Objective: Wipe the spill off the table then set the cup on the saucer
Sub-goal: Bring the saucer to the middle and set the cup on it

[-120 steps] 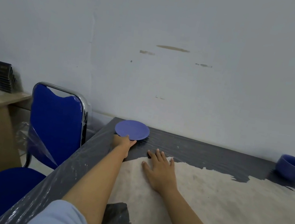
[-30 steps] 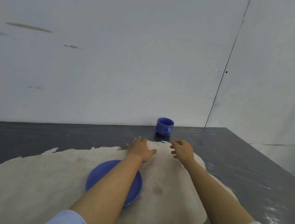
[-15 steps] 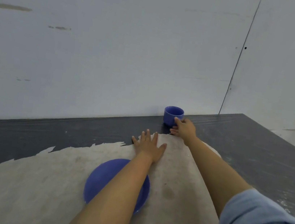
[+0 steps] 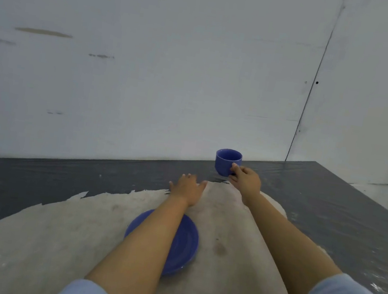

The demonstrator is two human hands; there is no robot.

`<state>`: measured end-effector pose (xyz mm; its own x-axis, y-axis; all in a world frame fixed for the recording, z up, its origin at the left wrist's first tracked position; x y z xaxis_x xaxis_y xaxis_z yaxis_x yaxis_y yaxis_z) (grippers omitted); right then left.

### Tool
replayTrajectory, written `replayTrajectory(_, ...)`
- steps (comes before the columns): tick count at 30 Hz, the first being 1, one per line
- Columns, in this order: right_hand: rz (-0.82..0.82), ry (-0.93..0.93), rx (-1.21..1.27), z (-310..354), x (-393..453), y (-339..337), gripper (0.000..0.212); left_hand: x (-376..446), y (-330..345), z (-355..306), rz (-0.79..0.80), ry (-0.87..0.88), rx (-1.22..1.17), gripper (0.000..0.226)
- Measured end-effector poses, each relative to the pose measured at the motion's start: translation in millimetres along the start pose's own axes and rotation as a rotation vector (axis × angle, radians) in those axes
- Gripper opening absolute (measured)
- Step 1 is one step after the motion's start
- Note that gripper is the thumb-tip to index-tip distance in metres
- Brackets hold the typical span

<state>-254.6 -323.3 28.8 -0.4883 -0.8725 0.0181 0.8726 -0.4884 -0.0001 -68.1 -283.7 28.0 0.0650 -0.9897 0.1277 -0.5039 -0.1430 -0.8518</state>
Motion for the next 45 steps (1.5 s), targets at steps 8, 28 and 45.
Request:
replayTrajectory(8,0.138,-0.051,0.134,46.0,-77.9,-7.6,0.025,-55.1,-54.0,21.4,-0.098,-0.069,-0.127,0.056)
replayTrajectory(28,0.234,0.001,0.028,-1.9,-258.3,-7.6,0.02,-205.2,-83.7,104.4,-0.236,-0.118,0.012,0.05)
replayTrajectory(45,0.14,0.006,0.006,-24.3,-283.0,-0.9,0.024,-228.5,-68.1,123.4,-0.222,-0.05,0.123,0.047)
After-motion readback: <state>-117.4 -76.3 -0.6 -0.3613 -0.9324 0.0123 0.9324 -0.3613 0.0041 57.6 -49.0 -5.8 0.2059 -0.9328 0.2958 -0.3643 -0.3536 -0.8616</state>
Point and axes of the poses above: each hand's wrist, its own x-axis towards the middle knuckle, its own y-axis out of the palm, z = x × y, the point moved 4 cm from there along x, towards the middle knuckle, and after that the axes turned 9 degrees about -z, right-handed, at the moved point
